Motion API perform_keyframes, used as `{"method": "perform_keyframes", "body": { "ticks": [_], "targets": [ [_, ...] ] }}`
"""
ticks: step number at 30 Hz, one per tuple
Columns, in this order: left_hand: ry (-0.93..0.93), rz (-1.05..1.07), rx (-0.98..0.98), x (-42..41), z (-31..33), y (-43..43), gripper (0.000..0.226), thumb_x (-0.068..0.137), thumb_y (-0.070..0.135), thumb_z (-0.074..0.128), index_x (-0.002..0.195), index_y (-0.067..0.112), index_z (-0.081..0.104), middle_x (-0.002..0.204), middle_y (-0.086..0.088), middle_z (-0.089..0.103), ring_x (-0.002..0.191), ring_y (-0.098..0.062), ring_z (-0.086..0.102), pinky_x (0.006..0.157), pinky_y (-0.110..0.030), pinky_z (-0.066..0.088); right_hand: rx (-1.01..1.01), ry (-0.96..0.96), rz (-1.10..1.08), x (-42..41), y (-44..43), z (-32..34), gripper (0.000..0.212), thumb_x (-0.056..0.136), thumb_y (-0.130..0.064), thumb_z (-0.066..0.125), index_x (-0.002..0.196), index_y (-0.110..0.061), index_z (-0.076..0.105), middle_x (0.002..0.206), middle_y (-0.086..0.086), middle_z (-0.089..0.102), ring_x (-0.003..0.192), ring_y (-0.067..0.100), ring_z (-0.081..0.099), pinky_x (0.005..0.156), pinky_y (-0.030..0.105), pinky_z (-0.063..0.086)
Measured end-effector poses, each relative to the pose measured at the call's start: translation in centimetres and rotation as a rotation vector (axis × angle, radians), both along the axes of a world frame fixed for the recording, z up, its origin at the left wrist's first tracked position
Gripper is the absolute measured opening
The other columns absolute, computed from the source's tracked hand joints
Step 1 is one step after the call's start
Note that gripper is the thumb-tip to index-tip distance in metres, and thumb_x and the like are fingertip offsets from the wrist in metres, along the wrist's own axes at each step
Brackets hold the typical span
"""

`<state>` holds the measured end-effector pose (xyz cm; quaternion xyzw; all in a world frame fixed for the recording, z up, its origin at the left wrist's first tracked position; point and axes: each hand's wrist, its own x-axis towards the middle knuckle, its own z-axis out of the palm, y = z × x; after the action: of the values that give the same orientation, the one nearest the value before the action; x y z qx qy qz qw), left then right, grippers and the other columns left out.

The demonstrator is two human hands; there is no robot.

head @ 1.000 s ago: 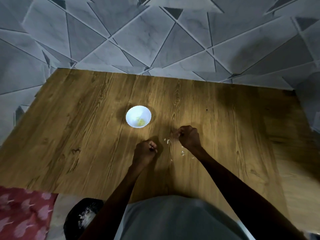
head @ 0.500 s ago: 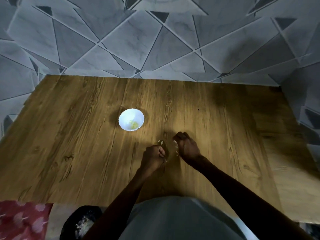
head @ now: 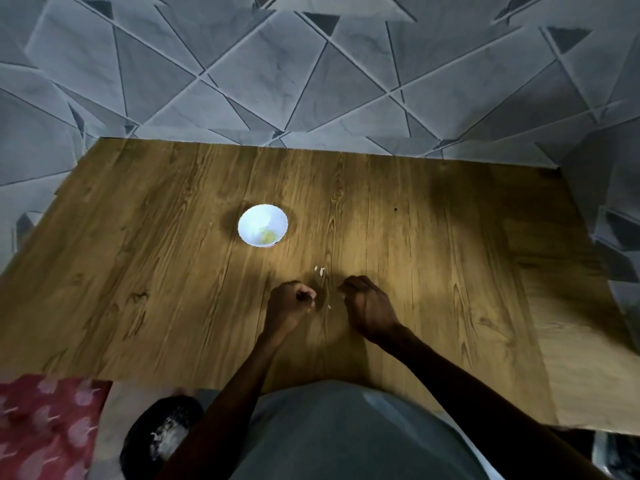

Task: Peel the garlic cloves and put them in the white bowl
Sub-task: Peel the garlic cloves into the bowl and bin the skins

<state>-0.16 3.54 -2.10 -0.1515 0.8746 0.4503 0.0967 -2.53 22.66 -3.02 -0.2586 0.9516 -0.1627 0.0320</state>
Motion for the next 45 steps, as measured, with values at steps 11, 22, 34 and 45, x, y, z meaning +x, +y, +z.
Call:
{"method": "perform_keyframes", "body": {
  "ticks": [11, 22, 34, 45],
  "targets": [
    [0.005, -0.002, -0.061, 0.7, -0.1, 0.1, 0.01, 0.084, 0.036, 0.07, 0.078, 0.028, 0.067, 0.071, 0.013, 0.069, 0.069, -0.008, 0.067, 0.073, -0.033, 0.056, 0.113, -0.222, -0.428, 1.7, 1.1, 1.3, 0.056, 0.087, -0.003, 0.063, 0.139, -0.005, 0.041, 0.14, 0.017, 0.037, 0.122, 0.031, 0.041, 0.091, 0.03, 0.049],
    [-0.068, -0.011, -0.004, 0.0, 0.2, -2.5, 0.007, 0.088, 0.028, 0.067, 0.082, 0.03, 0.067, 0.083, 0.012, 0.07, 0.077, -0.01, 0.068, 0.073, -0.035, 0.059, -0.026, -0.255, -0.228, 1.9, -3.8, 2.1, 0.05, 0.092, -0.004, 0.059, 0.139, -0.008, 0.046, 0.141, 0.013, 0.046, 0.128, 0.029, 0.043, 0.098, 0.037, 0.049],
    [-0.116, 0.089, 0.15, 0.3, 0.3, -4.1, 0.008, 0.092, 0.02, 0.064, 0.092, 0.014, 0.07, 0.08, -0.003, 0.072, 0.065, -0.017, 0.068, 0.062, -0.028, 0.054, 0.098, 0.028, 0.038, 3.5, -5.1, -0.3, 0.017, 0.084, -0.008, 0.072, 0.101, -0.006, 0.071, 0.11, 0.013, 0.066, 0.09, 0.029, 0.063, 0.056, 0.032, 0.055],
    [-0.354, 0.504, 0.781, -0.3, 0.9, -2.9, 0.031, 0.102, 0.027, 0.047, 0.09, 0.008, 0.069, 0.086, -0.011, 0.073, 0.075, -0.02, 0.07, 0.065, -0.029, 0.055, -0.456, -0.239, -0.338, 0.8, -7.1, 2.4, 0.015, 0.082, -0.002, 0.069, 0.078, -0.015, 0.075, 0.076, -0.008, 0.07, 0.064, -0.001, 0.063, 0.058, 0.018, 0.05]
  ]
}}
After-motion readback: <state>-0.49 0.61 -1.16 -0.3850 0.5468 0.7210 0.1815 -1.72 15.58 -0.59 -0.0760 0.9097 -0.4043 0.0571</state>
